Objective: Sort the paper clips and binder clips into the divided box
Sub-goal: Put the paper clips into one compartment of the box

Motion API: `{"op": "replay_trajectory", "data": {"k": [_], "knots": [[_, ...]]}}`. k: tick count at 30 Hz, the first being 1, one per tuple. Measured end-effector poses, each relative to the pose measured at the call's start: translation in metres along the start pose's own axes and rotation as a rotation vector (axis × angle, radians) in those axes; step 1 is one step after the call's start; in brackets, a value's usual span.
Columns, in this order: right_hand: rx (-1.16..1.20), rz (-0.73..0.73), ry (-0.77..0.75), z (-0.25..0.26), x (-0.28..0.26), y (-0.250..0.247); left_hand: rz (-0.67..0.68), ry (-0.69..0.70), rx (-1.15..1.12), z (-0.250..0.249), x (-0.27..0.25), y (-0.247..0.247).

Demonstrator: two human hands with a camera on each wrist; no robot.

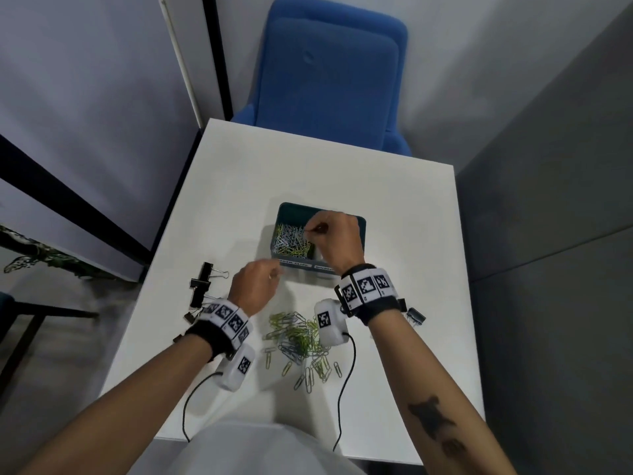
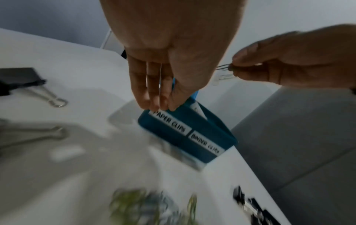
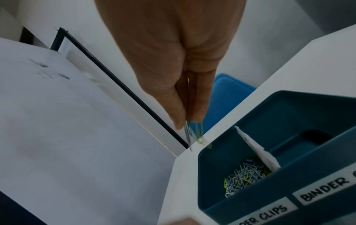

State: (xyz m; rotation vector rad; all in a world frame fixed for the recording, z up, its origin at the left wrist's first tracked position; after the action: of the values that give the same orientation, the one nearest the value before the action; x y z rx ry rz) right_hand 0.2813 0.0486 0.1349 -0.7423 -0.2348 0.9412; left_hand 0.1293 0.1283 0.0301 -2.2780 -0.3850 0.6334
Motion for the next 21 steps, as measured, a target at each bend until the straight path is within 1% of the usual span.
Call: {"op": "replay_trajectory", "data": {"k": [3, 6, 8, 10, 12, 14, 15, 17, 21], "knots": [[-0.002, 0.039, -0.009, -0.009, -0.006, 0.008, 0.224, -0.028, 0.088, 0.021, -0.024, 0.040], [-0.028, 0.116, -0.010, -0.034, -0.038, 0.029, 0.353, -0.061, 0.209, 0.041, -0.044, 0.066], [-0.111, 0.214, 0.039, -0.061, -0.066, 0.049, 0.435, -0.063, 0.263, 0.049, -0.056, 0.082], [-0.188, 0.380, 0.141, -0.100, -0.100, 0.073, 0.496, -0.107, 0.280, 0.057, -0.065, 0.094], [-0.263, 0.505, 0.285, -0.142, -0.136, 0.092, 0.514, -0.145, 0.310, 0.064, -0.069, 0.101], [-0.289, 0.529, 0.424, -0.173, -0.164, 0.099, 0.528, -0.143, 0.332, 0.068, -0.071, 0.108], [-0.286, 0.517, 0.459, -0.182, -0.172, 0.102, 0.541, -0.135, 0.320, 0.070, -0.071, 0.113], [-0.285, 0.478, 0.476, -0.186, -0.179, 0.107, 0.548, -0.116, 0.262, 0.070, -0.069, 0.119], [-0.266, 0.408, 0.394, -0.170, -0.171, 0.121, 0.501, -0.113, 0.201, 0.062, -0.062, 0.119]]}}
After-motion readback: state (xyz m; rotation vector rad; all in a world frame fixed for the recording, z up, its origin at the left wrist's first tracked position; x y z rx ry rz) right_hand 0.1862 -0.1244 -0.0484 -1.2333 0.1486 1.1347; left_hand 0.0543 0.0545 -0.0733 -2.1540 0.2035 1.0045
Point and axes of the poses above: each hand's wrist, its own x-axis towards the middle knuckle, its own y-axis out of the palm, z = x × y, the point moved 7 cm from there along x, towards the middle knuckle, and after that the axes turned 11 degrees about z, right-handed, at the moved point
